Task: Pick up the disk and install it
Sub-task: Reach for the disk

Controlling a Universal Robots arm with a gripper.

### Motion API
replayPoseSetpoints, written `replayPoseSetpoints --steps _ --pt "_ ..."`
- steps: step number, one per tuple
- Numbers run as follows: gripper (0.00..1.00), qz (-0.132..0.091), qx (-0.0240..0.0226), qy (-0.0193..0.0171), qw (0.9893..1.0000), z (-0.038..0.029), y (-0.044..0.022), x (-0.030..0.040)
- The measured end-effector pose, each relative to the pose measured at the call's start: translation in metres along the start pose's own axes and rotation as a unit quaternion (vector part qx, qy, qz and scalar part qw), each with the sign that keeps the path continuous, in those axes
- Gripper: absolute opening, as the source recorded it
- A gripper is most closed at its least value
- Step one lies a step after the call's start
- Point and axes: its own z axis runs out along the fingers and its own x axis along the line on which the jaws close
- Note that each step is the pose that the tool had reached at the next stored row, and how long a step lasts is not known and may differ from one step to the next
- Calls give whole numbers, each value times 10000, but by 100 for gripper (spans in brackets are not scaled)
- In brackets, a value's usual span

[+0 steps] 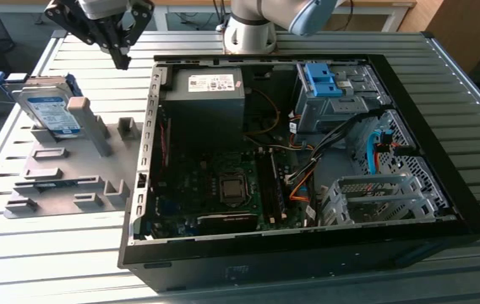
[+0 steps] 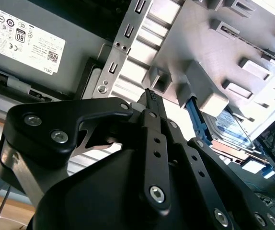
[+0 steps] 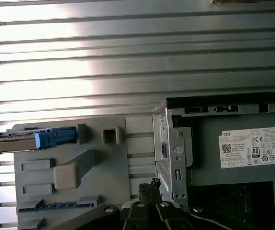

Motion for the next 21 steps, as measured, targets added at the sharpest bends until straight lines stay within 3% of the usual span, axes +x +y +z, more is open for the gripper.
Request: replayPoseSetpoints --steps 21 --pt "11 0 -1 0 10000 8 58 228"
